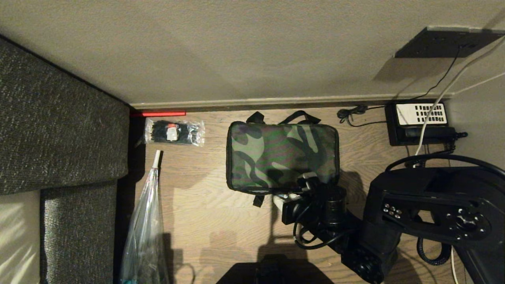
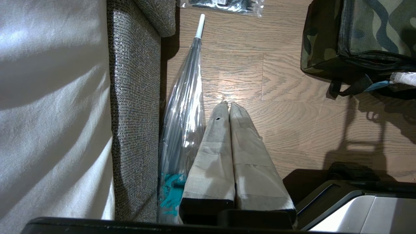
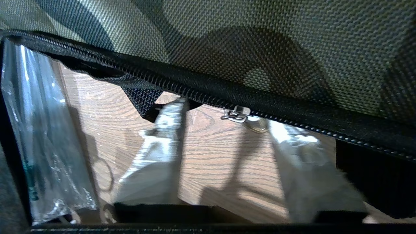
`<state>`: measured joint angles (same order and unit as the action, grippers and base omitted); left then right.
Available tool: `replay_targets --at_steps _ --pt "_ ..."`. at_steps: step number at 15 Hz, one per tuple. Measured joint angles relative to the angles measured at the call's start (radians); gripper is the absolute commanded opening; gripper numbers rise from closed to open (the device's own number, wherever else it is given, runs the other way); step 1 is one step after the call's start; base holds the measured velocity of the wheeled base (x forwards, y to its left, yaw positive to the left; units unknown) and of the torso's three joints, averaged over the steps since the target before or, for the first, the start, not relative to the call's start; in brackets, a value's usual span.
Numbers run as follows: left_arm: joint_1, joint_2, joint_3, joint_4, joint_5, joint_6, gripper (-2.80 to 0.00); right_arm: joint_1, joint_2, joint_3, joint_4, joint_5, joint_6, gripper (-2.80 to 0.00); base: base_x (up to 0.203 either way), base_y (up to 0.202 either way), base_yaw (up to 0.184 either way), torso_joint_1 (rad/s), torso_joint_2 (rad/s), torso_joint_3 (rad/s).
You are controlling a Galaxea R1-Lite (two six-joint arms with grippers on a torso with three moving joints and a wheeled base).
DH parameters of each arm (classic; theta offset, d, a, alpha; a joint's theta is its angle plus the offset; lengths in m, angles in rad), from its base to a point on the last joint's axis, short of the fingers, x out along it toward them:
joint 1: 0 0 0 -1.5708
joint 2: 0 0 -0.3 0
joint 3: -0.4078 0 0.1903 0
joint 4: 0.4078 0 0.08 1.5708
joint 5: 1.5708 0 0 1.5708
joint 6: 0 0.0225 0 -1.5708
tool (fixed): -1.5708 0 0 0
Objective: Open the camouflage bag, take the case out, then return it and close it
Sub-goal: Open the top of the storage box
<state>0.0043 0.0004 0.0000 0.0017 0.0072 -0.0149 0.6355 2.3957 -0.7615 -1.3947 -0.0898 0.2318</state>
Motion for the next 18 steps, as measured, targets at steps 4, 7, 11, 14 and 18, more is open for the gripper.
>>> replay_targets --at_steps 4,7,11,14,18 --pt "0.0 0.0 0.0 0.0 0.0 0.0 -2.8 0.0 0.005 0.009 -0.004 0.0 -0.028 -2.8 0.0 0.0 0.0 0.0 0.0 0.0" --pt "0.0 0.0 0.0 0.0 0.0 0.0 -2.8 0.0 0.0 0.027 -0.011 0.001 -0.042 -2.8 0.0 0.0 0.0 0.0 0.0 0.0" --pt "0.0 0.0 0.0 0.0 0.0 0.0 -2.8 0.0 -0.029 0.062 -0.009 0.019 -0.061 -2.8 0.0 0.0 0.0 0.0 0.0 0.0" --pt "0.0 0.0 0.0 0.0 0.0 0.0 -2.8 -0.005 -0.067 0.105 -0.012 0.038 -0.067 -2.8 0.0 0.0 0.0 0.0 0.0 0.0" --pt "0.0 0.0 0.0 0.0 0.0 0.0 -2.8 -0.025 -0.111 0.15 -0.012 0.081 -0.072 -2.8 0.0 0.0 0.0 0.0 0.0 0.0"
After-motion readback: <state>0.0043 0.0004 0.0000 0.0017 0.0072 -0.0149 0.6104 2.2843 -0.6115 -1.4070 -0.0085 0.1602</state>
